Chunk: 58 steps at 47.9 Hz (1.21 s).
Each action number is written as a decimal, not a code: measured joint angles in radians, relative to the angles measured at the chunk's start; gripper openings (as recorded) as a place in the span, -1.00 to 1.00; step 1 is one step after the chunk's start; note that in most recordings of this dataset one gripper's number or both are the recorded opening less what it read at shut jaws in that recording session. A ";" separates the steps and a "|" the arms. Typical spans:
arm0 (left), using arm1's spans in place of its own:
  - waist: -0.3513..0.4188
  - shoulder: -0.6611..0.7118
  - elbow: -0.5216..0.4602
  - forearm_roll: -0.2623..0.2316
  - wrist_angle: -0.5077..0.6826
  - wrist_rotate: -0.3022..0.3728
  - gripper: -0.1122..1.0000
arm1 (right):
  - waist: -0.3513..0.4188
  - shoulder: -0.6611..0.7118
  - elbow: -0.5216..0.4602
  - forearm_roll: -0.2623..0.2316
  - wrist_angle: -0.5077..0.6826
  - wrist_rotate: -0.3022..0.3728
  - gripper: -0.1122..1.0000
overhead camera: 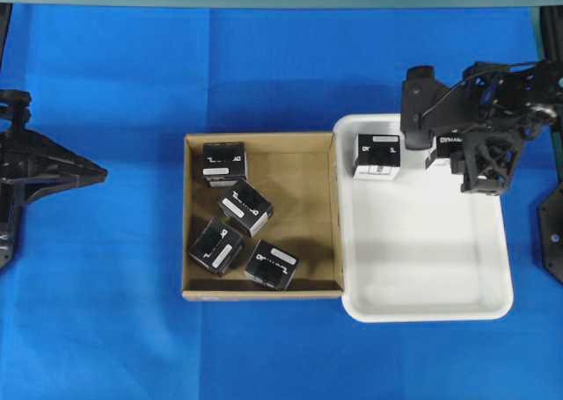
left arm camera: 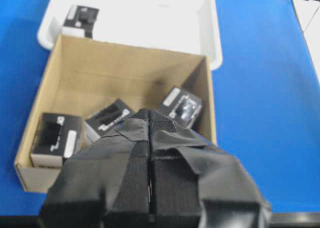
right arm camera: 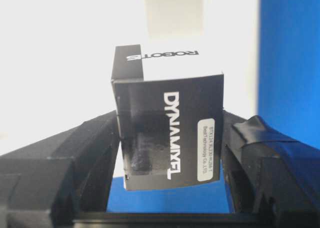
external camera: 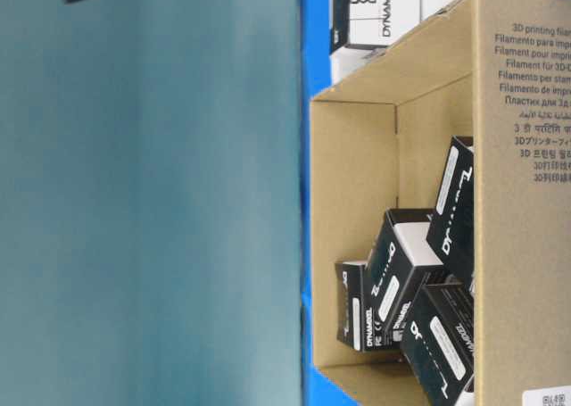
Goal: Pick a box that is randomly placed inside the cardboard box.
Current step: 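Carry the held box right over the white tray, then lower the box into the tray beside the other box and open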
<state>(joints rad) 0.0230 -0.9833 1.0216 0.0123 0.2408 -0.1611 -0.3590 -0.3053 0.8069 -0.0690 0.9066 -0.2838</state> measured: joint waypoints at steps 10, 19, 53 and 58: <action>0.000 0.003 -0.002 0.000 -0.002 0.000 -0.93 | 0.002 0.064 0.005 0.000 -0.075 0.002 0.35; -0.012 0.003 -0.006 0.000 -0.003 0.000 -0.93 | 0.002 0.133 0.012 0.000 -0.120 0.002 0.35; -0.029 0.006 -0.009 0.000 -0.003 0.000 -0.93 | 0.000 0.160 0.023 0.000 -0.198 0.005 0.48; -0.029 0.006 -0.009 0.000 -0.002 0.000 -0.93 | -0.002 0.160 0.040 -0.003 -0.210 0.005 0.90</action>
<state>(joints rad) -0.0061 -0.9771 1.0124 0.0123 0.2393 -0.1611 -0.3605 -0.1457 0.8468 -0.0721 0.6964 -0.2792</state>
